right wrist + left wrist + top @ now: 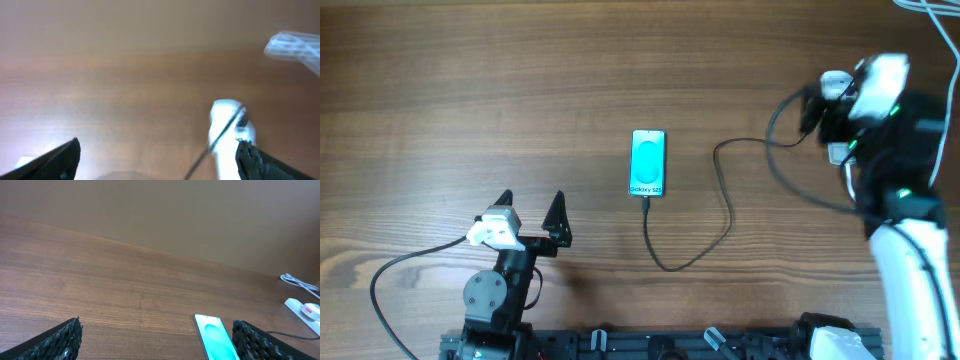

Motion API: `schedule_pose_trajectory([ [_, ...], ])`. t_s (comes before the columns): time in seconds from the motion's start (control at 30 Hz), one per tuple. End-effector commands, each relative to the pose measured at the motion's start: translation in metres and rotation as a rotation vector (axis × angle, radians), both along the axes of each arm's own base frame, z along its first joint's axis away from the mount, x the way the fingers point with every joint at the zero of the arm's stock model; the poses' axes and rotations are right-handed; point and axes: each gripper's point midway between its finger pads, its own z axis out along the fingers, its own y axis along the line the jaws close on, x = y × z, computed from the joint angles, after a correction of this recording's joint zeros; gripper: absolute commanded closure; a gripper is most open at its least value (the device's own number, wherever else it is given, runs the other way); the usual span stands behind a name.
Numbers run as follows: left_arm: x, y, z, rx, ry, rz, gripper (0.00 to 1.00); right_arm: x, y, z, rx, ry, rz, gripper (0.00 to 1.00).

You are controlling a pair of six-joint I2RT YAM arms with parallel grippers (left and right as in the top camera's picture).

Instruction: Plug charger to phone and switch on socket

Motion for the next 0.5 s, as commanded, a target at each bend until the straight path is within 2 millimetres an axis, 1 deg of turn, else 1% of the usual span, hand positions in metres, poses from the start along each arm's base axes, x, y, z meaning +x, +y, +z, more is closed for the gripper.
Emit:
schedule_pose_trajectory([
  [0.0, 0.0, 0.002, 0.001, 0.02, -0.008, 0.008, 0.0, -0.031, 0.022, -0.045, 0.035, -0.043, 0.086, 0.0],
  [0.03, 0.0, 0.002, 0.001, 0.02, -0.008, 0.008, 0.0, -0.042, 0.023, -0.062, 0.033, -0.048, 0.085, 0.0],
  [0.1, 0.0, 0.002, 0.001, 0.02, -0.008, 0.008, 0.0, -0.058, 0.024, -0.083, 0.027, -0.055, 0.077, 0.0],
  [0.2, 0.0, 0.002, 0.001, 0.02, -0.008, 0.008, 0.0, -0.078, 0.026, -0.105, 0.02, -0.066, 0.068, 0.0],
  [0.3, 0.0, 0.002, 0.001, 0.02, -0.008, 0.008, 0.0, -0.09, 0.021, -0.119, 0.046, -0.058, 0.011, 0.0],
  [0.47, 0.0, 0.002, 0.001, 0.02, -0.008, 0.008, 0.0, -0.103, 0.023, -0.131, 0.045, -0.06, 0.009, 0.0],
])
